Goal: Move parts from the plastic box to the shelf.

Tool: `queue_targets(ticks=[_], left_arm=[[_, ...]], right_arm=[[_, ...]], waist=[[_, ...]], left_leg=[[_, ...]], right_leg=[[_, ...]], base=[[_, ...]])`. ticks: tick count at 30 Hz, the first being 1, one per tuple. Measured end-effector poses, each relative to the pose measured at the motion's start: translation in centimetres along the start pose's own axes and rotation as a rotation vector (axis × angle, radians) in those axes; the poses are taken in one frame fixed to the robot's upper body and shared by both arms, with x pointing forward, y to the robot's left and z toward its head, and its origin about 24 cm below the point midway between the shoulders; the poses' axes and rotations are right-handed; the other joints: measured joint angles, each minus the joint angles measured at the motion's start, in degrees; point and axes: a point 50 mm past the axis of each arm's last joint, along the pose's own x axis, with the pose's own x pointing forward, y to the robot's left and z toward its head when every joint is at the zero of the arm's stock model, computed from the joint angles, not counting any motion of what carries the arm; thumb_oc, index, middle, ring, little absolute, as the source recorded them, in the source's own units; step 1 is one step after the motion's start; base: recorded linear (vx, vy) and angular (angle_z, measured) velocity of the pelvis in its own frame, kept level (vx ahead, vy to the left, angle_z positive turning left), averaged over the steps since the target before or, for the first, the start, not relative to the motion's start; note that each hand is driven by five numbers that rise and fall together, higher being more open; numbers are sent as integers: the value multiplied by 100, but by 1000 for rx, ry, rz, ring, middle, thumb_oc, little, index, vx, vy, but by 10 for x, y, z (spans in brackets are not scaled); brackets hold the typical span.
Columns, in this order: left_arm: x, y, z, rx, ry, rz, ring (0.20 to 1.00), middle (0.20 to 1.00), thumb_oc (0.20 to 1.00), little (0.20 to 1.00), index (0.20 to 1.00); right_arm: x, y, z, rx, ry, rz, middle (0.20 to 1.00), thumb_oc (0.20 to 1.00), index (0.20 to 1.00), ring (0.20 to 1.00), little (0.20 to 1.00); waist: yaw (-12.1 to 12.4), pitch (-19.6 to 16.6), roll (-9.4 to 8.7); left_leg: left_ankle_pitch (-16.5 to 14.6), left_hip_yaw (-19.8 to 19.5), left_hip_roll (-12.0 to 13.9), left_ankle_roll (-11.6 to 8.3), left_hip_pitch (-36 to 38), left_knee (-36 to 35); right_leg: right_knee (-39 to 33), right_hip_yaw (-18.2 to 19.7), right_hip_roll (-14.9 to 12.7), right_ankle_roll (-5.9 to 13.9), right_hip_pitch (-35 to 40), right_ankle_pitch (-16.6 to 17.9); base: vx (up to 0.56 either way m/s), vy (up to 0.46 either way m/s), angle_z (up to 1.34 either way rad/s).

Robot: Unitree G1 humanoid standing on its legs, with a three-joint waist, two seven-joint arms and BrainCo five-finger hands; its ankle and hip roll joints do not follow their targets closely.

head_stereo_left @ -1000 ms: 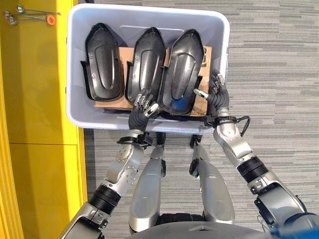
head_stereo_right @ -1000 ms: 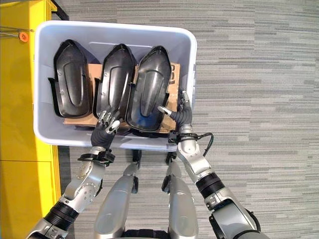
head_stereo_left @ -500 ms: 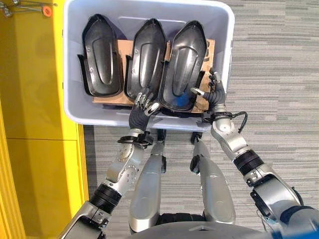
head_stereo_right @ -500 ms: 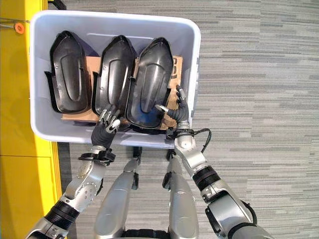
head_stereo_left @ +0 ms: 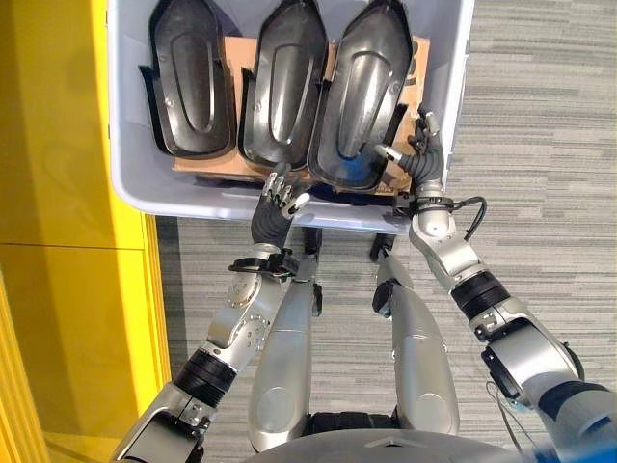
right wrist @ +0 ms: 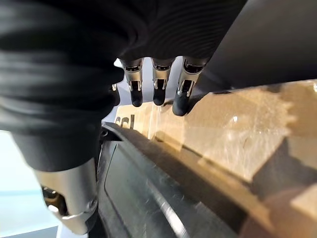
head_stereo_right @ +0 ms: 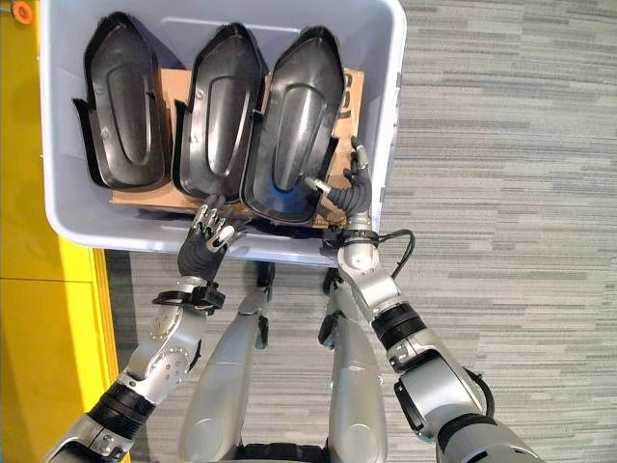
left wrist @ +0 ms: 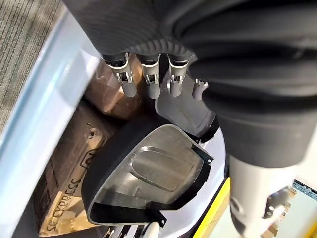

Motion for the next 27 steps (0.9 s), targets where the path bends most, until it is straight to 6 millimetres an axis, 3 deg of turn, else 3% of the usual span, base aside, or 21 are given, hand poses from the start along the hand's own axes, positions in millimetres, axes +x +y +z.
queue_targets(ticks=[5,13,24,25,26,27], left_arm=[[2,-5,11,-10,-56,-27,1000,1000,1000,1000,1000],[6,-9,15,-9,-73,-36,1000,1000,1000,1000,1000],[9,-13,18,-9,-85,-48,1000,1000,1000,1000,1000],[9,-13,18,-9,-85,-48,1000,1000,1000,1000,1000],[9,-13,18,-9,-85,-48,1000,1000,1000,1000,1000],[9,-13,18,-9,-85,-48,1000,1000,1000,1000,1000]], right_arm=[[8,-1,9,7,-26,-35,1000,1000,1000,1000,1000],[15,-1,11,2,-25,-66,1000,1000,1000,1000,1000],[27,5,11,-164,-50,-88,1000,1000,1000,1000,1000],[30,5,13,-179,-49,-88,790,790,790,790,790],[31,5,13,-190,-44,-89,448,448,448,448,448],[31,5,12,-196,-43,-88,395,395,395,395,395]], waist=[[7,0,6],[4,1,10],[-3,-4,17],[-2,-5,19],[1,-6,19],[0,-6,21]], left_leg=[[-158,-17,4,42,-411,411],[-242,-29,-4,40,-601,653],[-286,-56,-48,46,-708,776],[-292,-68,-48,54,-705,779],[-298,-80,-48,65,-706,785],[-299,-84,-48,68,-705,788]], right_leg=[[529,23,-74,-10,-468,-224],[731,27,-112,-51,-625,-294],[970,26,-190,-19,-751,-408],[982,22,-191,-23,-751,-416],[999,15,-192,-33,-751,-424],[1010,11,-194,-34,-751,-429]], base=[[0,6,2],[0,0,0],[2,0,2],[2,7,3],[1,1,4],[0,0,0]])
